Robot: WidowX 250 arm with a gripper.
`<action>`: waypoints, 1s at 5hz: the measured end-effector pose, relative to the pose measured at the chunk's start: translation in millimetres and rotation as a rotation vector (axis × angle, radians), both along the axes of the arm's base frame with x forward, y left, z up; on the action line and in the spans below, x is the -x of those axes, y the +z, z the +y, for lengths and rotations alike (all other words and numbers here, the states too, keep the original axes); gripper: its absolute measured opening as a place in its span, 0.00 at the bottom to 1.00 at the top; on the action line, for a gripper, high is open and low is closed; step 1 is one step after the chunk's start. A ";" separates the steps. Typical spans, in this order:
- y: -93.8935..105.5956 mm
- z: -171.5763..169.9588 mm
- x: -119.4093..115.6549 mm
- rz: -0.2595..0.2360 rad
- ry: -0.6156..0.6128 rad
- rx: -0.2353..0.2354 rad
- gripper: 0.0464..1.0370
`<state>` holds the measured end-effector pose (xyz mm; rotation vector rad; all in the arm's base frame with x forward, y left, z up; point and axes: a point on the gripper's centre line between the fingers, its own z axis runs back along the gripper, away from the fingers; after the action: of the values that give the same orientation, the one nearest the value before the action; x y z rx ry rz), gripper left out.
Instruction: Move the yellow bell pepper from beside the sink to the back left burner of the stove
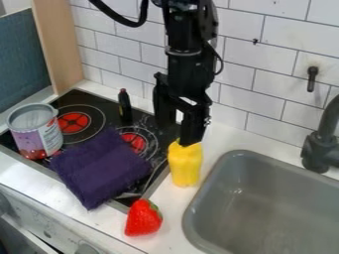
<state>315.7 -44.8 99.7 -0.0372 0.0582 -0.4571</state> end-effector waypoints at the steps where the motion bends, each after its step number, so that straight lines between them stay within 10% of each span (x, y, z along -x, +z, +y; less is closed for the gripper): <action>1: -5.2 -1.2 0.1 0.026 -0.001 -0.002 0.96; 3: -11.9 -3.3 0.8 0.049 0.001 0.005 0.91; 5: -10.6 -11.2 -0.3 0.042 -0.027 0.001 0.37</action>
<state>316.1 -56.0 89.1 -0.0473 0.0998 -0.4832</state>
